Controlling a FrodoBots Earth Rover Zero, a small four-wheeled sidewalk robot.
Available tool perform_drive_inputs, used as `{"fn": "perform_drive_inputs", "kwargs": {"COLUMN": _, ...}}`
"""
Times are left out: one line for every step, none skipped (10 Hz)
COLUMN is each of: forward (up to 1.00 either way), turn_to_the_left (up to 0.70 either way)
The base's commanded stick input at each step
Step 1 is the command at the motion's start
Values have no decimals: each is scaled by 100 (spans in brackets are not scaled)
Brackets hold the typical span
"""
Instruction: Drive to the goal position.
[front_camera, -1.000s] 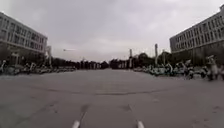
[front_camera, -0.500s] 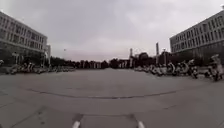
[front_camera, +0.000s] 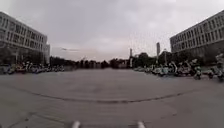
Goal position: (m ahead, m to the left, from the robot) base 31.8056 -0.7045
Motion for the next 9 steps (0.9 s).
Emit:
{"fn": "perform_drive_inputs", "kwargs": {"forward": 60, "turn_to_the_left": 0}}
{"fn": "perform_drive_inputs", "kwargs": {"forward": 60, "turn_to_the_left": 0}}
{"fn": "perform_drive_inputs", "kwargs": {"forward": 60, "turn_to_the_left": 0}}
{"fn": "perform_drive_inputs", "kwargs": {"forward": 60, "turn_to_the_left": 0}}
{"fn": "perform_drive_inputs", "kwargs": {"forward": 60, "turn_to_the_left": 0}}
{"fn": "perform_drive_inputs", "kwargs": {"forward": 60, "turn_to_the_left": 0}}
{"fn": "perform_drive_inputs", "kwargs": {"forward": 60, "turn_to_the_left": 0}}
{"fn": "perform_drive_inputs", "kwargs": {"forward": 60, "turn_to_the_left": 0}}
{"fn": "perform_drive_inputs", "kwargs": {"forward": 60, "turn_to_the_left": 0}}
